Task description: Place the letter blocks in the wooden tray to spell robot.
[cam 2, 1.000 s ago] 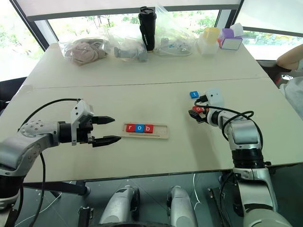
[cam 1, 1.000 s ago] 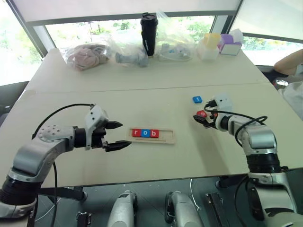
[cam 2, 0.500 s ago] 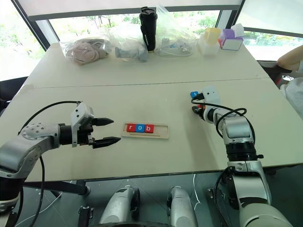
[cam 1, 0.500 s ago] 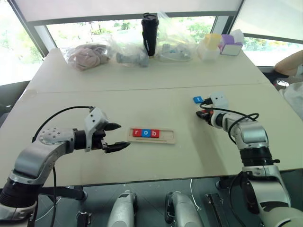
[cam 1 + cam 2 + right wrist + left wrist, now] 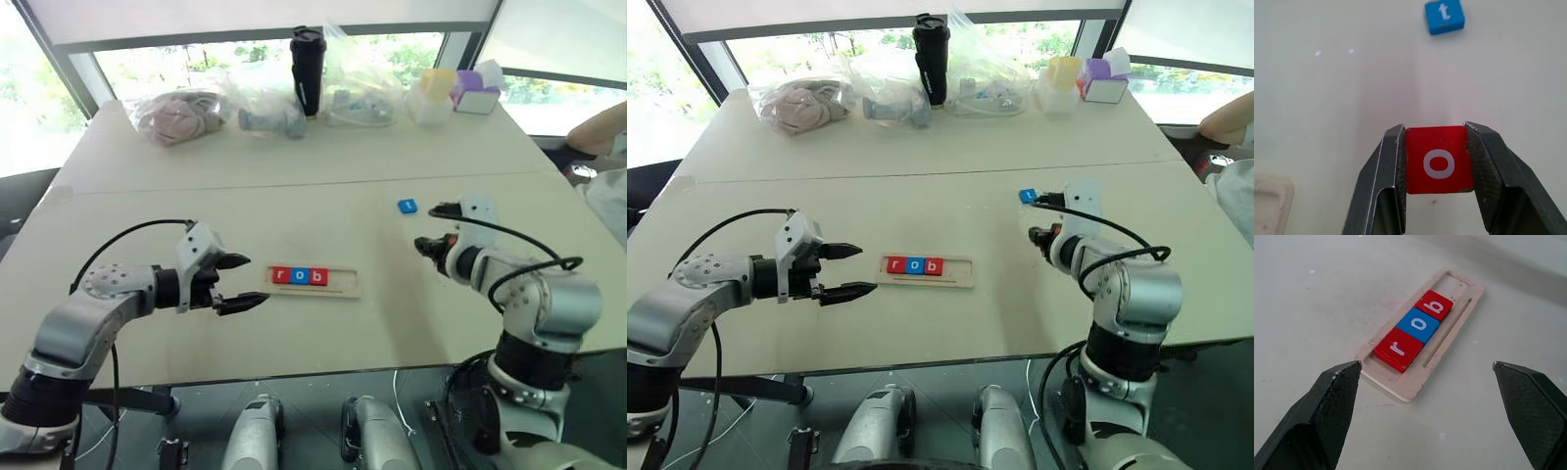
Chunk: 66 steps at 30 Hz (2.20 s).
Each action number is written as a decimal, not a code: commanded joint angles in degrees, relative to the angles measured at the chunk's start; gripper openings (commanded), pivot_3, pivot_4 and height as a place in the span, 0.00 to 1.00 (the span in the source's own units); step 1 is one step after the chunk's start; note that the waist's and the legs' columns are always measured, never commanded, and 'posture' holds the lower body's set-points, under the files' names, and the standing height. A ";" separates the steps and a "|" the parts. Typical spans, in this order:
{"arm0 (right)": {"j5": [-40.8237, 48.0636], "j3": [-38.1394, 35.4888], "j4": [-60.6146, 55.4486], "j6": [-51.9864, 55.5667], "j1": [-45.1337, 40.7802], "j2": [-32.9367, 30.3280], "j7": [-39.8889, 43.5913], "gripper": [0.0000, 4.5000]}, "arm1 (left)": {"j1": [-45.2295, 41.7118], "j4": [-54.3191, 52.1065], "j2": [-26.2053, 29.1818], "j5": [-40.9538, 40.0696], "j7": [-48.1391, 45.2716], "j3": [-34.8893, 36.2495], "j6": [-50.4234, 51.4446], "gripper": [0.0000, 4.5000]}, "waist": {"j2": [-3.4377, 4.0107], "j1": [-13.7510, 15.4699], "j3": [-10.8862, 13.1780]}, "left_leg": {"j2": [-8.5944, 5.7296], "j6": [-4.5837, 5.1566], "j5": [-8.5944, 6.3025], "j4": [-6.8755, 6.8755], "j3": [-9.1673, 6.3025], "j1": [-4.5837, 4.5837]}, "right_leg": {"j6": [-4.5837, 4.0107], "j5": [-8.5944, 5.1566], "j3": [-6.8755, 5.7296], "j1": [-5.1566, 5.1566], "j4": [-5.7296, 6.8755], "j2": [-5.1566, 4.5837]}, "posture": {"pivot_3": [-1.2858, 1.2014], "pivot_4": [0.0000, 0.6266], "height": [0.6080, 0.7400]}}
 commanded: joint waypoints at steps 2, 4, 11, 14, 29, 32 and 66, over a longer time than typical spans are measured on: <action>-1.35 0.11 -7.25 0.89 3.07 5.28 -5.04 0.26 | -1.46 0.63 -0.22 0.62 -1.26 -0.50 -1.58 1.00 | 0.01 -0.08 0.00 | 0.00 -0.01 0.00 0.00 0.01 -0.02 | -0.02 0.00 0.00 0.00 -0.06 0.00 | 0.52 0.24 1.00; -1.43 0.97 -8.45 0.89 5.07 6.87 -6.38 0.26 | -2.00 1.34 -0.22 0.84 -1.63 -0.71 -1.91 1.00 | 0.01 -0.12 0.00 | 0.00 -0.01 0.00 0.00 0.03 -0.03 | -0.03 0.02 0.00 0.00 -0.11 -0.02 | 0.52 0.24 1.00; -0.23 2.28 -8.77 0.89 7.78 9.06 -7.58 0.59 | -3.37 2.56 -0.89 1.33 -2.06 -1.30 -2.28 1.00 | 0.02 -0.20 -0.01 | 0.00 -0.01 0.00 -0.10 0.03 -0.02 | -0.03 0.01 0.00 -0.01 -0.18 -0.01 | 0.52 0.24 1.00; 2.61 3.30 -8.48 0.89 5.74 3.57 -3.75 0.95 | -3.23 2.45 -1.08 1.44 -2.09 -0.93 -2.04 1.00 | 0.04 -0.27 0.00 | 0.00 -0.01 0.00 -0.10 0.02 -0.02 | -0.03 0.01 0.00 -0.01 -0.18 -0.01 | 0.52 0.24 1.00; 8.45 14.60 11.28 -60.04 19.45 -43.50 50.91 0.99 | -4.09 2.71 -0.60 1.41 -3.74 -0.80 -1.99 1.00 | -0.09 -0.79 0.08 | -0.11 -0.05 -0.12 -0.13 0.09 0.00 | 0.17 -0.18 0.01 0.11 -0.40 -0.10 | 0.52 0.24 1.00; 8.43 16.25 16.58 -64.12 17.37 -42.17 52.72 0.99 | -4.07 2.46 -0.55 1.18 -3.59 -0.37 -1.69 1.00 | -0.09 -0.74 0.08 | -0.07 -0.07 -0.11 0.03 0.05 0.02 | 0.02 -0.08 0.00 0.12 -0.34 -0.06 | 0.52 0.24 1.00; 7.83 26.39 21.27 -64.22 3.43 -33.21 56.72 0.26 | -1.60 -0.10 0.22 0.57 -2.80 0.15 -0.54 1.00 | -0.09 0.01 0.08 | -0.01 -0.10 -0.09 0.10 0.03 0.02 | -0.02 -0.05 0.00 0.11 -0.19 0.01 | 0.52 0.24 1.00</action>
